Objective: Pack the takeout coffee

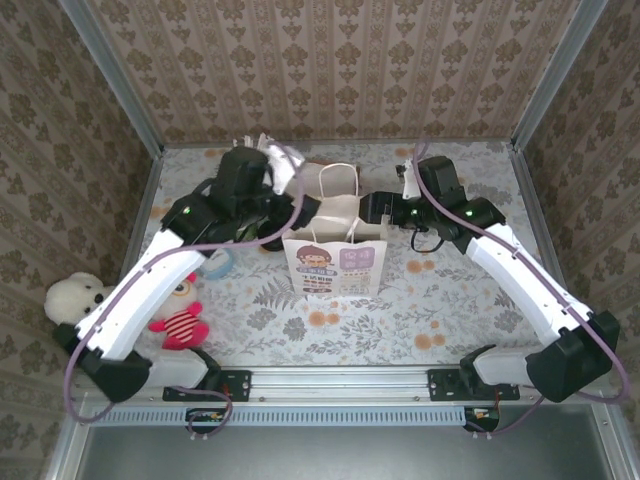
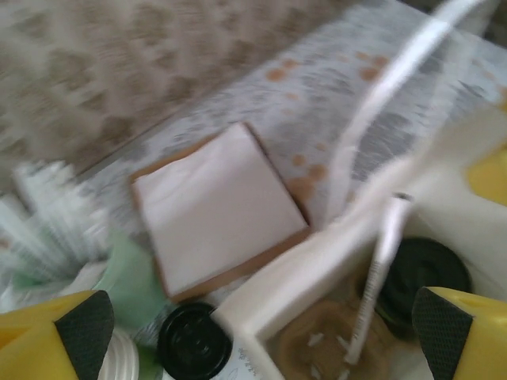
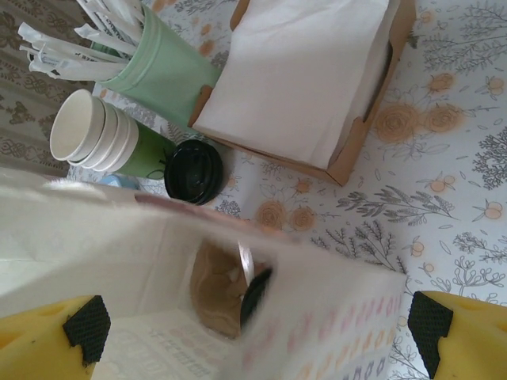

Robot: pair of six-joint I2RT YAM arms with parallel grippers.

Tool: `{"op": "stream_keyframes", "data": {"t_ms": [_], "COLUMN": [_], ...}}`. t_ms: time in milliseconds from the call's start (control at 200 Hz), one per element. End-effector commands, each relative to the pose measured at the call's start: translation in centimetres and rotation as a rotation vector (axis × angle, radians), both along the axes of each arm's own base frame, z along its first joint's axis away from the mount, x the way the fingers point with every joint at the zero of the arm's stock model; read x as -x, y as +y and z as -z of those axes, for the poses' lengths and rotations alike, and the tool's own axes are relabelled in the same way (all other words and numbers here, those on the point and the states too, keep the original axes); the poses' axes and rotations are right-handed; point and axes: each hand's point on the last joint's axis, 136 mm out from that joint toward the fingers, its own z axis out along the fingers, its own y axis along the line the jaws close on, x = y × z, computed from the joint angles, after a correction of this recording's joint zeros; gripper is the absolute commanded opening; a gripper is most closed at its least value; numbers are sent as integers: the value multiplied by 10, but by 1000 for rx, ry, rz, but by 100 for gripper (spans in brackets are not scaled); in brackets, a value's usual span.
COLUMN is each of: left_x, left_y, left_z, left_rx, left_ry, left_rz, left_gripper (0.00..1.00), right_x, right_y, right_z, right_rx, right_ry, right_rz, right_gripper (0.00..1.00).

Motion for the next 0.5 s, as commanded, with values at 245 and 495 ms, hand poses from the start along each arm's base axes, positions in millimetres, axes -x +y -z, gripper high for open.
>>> {"op": "stream_keyframes", "data": {"t_ms": [245,495], "left_x": [-3,3], "left_y": [100,151], "left_z": [42,127], "left_rx": [413,455], "left_ry": [208,434], "left_rz": [-549,-860], "left_gripper": [100,100], "right_x": [10,10], "right_y": [29,40], "right_z": [4,11], "right_rx": [-77,-74], "right_ry": [94,115], "right_rz": [-91,-76], "right_gripper": [100,100]}}
